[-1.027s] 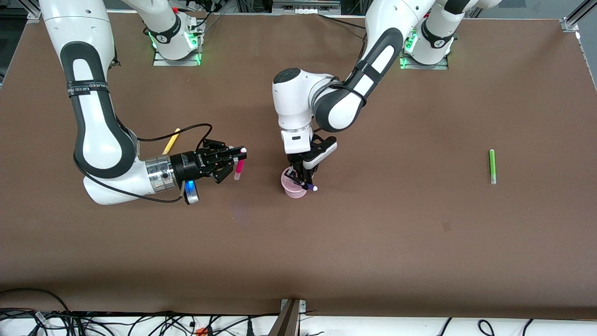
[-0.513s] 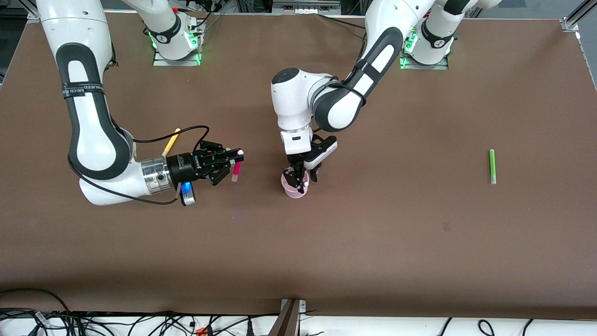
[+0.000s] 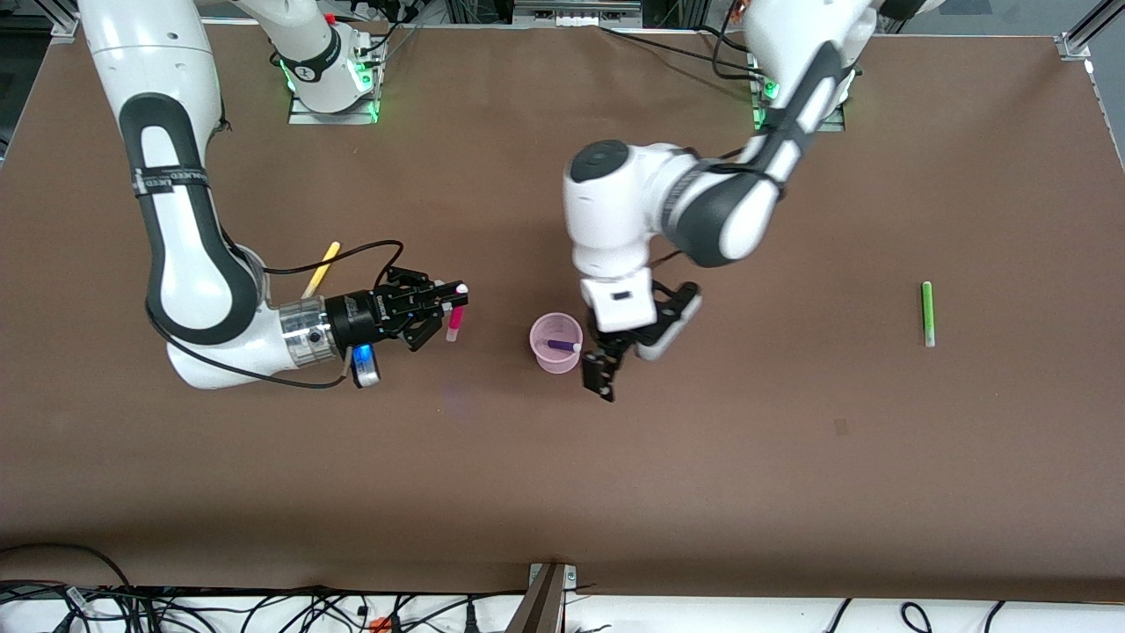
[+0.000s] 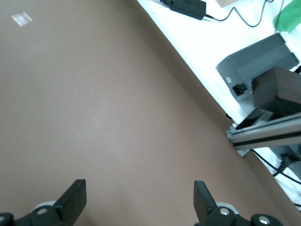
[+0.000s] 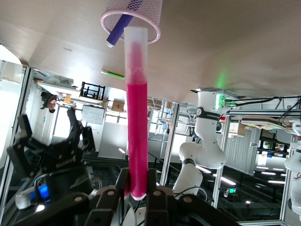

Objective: Organize pens into pink holder with both arms
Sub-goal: 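Move the pink marker over the cup while the left gripper withdraws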

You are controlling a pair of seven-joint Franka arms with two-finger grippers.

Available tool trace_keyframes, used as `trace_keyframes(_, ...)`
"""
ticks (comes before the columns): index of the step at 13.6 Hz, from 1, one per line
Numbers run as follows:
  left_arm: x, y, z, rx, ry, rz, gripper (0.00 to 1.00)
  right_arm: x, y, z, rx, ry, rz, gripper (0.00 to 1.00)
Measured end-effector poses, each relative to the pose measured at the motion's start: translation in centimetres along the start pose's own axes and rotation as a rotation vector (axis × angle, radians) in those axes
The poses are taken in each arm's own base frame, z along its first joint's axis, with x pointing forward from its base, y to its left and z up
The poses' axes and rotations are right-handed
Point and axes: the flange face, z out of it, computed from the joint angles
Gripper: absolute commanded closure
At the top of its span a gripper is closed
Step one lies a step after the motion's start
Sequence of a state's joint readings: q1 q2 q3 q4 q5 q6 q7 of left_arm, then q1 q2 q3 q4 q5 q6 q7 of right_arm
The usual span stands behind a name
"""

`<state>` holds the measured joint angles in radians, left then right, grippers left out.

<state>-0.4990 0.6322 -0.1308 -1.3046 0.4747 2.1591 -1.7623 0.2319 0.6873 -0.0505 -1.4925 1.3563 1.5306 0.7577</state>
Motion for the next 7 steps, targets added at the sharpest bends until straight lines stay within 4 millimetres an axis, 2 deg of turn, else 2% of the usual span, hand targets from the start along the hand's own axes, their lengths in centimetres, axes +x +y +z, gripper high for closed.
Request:
trace_keyframes(3,9.0,-2.0,-3.8,0.09,-0.16,0.131,0.0,0.8,-1.0,3.5,0.064,0.004,0.01,1.0)
trace_keyframes(5,15.2,-4.4,-6.0,0.122,-0.254,0.235,0.0,1.6,-1.7,7.4,0.126,0.001,0.032,0.99)
trace_keyframes(7,21.2,-7.6,-7.4,0.159,-0.329,0.371,0.0,2.4,-2.0,11.9,0.184,0.019,0.058,0.98)
